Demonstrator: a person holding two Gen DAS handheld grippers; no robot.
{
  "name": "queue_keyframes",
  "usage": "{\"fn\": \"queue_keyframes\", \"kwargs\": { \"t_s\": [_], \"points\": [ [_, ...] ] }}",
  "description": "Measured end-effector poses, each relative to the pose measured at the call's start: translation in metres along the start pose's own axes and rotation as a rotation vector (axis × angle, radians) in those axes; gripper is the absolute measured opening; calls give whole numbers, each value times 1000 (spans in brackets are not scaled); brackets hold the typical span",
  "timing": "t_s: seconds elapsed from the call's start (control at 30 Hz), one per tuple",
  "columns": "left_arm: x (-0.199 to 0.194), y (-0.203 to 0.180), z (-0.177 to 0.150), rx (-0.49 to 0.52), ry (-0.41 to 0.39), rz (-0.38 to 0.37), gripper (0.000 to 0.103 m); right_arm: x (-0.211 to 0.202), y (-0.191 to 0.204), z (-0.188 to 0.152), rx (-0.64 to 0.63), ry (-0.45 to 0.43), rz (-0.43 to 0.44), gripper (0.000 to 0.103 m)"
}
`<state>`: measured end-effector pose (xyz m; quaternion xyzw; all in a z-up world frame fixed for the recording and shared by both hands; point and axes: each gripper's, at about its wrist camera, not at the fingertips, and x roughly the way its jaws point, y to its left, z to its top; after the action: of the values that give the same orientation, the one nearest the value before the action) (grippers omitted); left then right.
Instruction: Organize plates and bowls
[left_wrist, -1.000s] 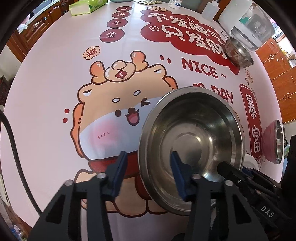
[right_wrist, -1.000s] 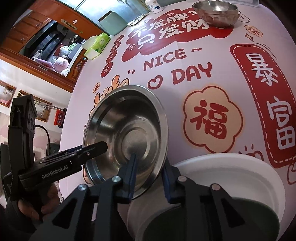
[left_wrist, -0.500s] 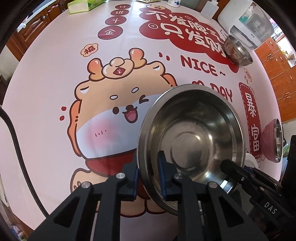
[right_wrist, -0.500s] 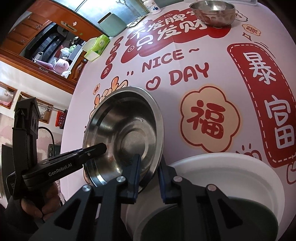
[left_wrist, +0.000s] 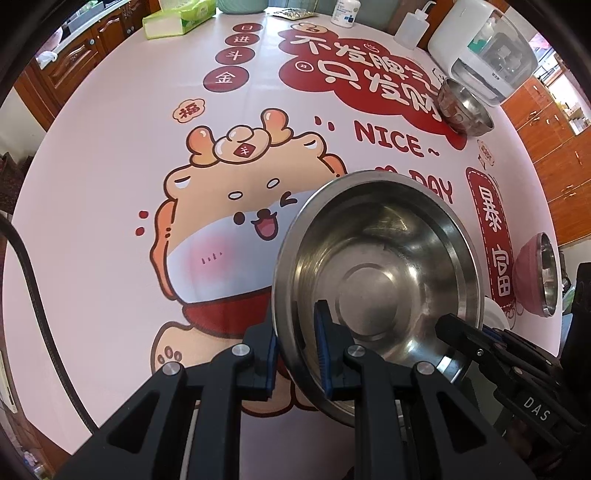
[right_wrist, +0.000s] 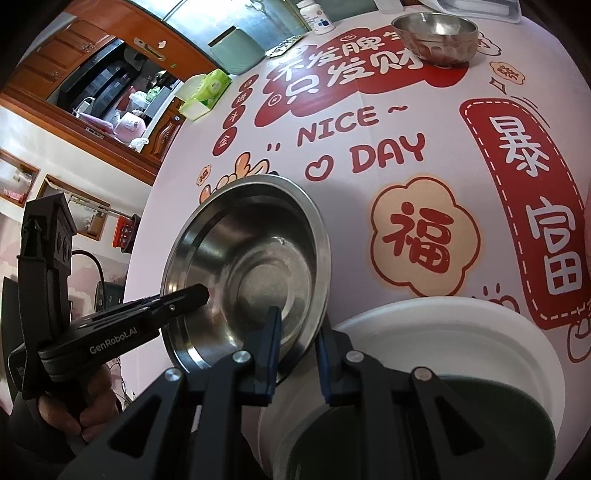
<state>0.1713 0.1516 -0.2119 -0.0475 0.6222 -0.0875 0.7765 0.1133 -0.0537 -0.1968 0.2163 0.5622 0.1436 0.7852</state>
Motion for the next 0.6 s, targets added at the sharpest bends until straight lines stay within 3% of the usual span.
{"fn": "queue_keyframes", "kwargs": {
  "t_s": [0.6],
  "points": [
    [-35, 19, -42, -29, -57, 35, 16, -11, 31, -31, -88, -15, 29, 17]
  ]
}}
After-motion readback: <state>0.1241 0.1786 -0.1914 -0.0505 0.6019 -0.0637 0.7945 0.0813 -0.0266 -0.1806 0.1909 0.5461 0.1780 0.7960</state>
